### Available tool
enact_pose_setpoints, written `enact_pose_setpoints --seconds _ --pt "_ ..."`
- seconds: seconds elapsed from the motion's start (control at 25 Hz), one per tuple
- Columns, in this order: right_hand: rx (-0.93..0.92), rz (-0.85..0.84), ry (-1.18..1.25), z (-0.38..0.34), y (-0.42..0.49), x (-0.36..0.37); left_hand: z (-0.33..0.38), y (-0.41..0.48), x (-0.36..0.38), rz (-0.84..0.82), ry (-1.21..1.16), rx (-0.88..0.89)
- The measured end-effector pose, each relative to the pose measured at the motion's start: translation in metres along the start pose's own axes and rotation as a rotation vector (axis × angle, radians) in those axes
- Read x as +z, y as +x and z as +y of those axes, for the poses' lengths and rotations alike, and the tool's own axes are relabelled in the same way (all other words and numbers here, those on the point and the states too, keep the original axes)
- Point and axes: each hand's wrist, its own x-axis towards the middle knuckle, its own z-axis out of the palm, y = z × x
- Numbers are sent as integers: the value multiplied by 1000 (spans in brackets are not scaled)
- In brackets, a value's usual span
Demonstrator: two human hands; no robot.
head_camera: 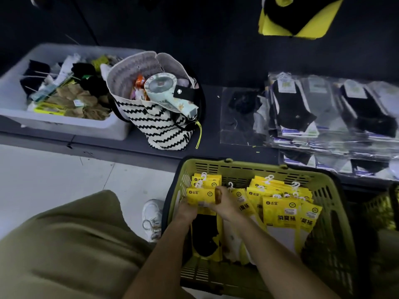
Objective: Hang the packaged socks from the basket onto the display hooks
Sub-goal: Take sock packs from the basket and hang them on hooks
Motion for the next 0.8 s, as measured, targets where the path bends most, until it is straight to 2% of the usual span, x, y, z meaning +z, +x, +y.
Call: enact_pose_setpoints --seconds 0.08,0.24,0.32,0.44,0.52,0.64,0.8 --pt "28 44 13 1 4 6 -2 1 0 -12 -5 -6" --pt "10 97 -150 2 7 5 4 3 -3 -51 97 -3" --pt "11 91 -92 4 0 0 12 -2 -6 -66 149 13" --pt "13 123 41 9 -17 -22 20 -9 -7 -82 3 14" --pt "-13 145 170 11 -31 -50 30 -19 -5 -137 -80 89" --pt "-145 155 284 3 -51 -99 51 -34 3 -259 -192 241" --pt "-285 230 433 -20 -71 -148 93 -56 6 -241 -332 411"
